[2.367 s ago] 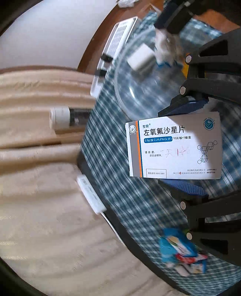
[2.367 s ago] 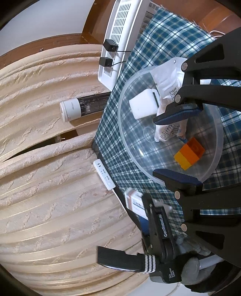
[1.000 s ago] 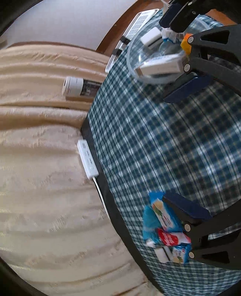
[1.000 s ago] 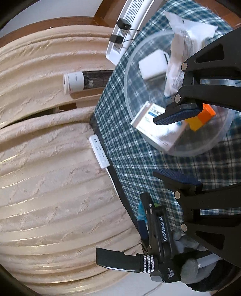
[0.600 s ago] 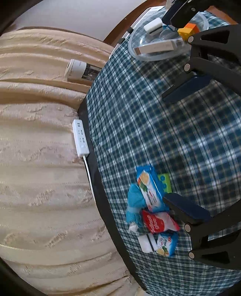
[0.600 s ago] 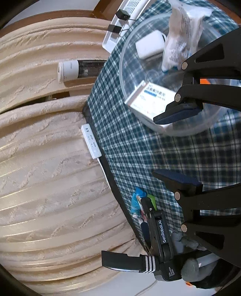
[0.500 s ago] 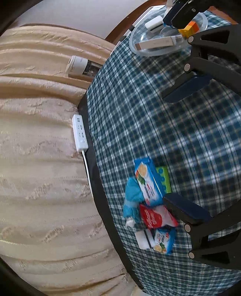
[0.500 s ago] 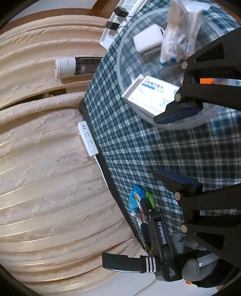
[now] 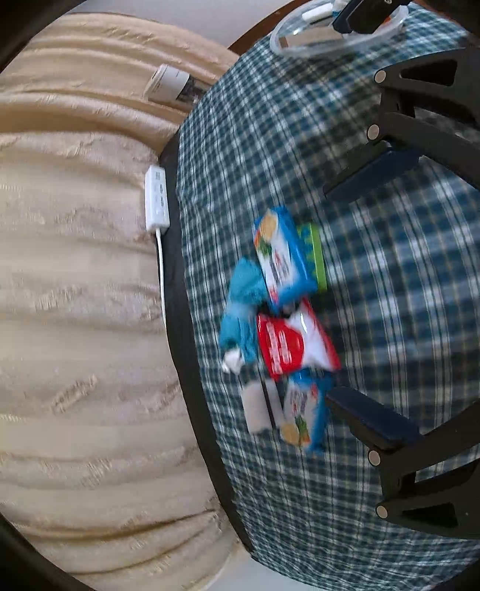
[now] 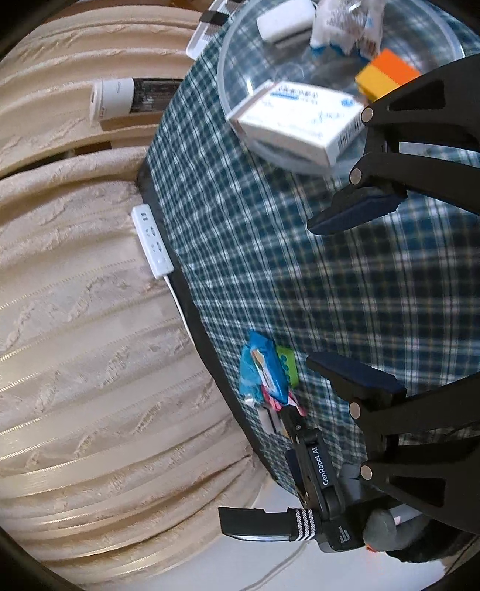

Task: Organize objects
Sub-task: 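Move both grippers from the bowl to the pile of packets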

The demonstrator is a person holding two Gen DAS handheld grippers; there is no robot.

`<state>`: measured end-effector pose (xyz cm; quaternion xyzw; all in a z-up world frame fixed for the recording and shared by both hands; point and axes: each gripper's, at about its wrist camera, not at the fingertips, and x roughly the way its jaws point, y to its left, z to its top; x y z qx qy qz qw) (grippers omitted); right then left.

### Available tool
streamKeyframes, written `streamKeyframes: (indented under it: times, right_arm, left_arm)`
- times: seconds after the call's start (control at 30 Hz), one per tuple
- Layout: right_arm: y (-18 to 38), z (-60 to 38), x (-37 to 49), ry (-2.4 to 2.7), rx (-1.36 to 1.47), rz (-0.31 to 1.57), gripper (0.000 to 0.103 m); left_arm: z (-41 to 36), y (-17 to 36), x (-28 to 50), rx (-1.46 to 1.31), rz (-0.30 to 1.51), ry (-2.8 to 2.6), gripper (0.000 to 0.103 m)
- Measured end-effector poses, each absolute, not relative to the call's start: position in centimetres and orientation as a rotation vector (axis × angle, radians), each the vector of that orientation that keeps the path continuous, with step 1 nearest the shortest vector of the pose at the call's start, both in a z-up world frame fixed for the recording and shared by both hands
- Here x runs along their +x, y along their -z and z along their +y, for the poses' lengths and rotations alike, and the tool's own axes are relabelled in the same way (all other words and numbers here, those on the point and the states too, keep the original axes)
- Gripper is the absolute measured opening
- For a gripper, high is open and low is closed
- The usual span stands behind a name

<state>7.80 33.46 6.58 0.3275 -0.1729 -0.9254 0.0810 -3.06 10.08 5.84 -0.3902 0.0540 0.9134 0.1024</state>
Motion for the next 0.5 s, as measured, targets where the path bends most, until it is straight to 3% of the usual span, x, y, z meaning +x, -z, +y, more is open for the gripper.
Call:
streamKeyframes:
  times: [0.5]
  right_arm:
    - [-6.0, 28.8, 4.8, 2.68, 1.053, -0.473, 0.068]
  left_arm:
    - [2.3, -4.4, -6.1, -1.24, 0.088, -2.799, 0.102]
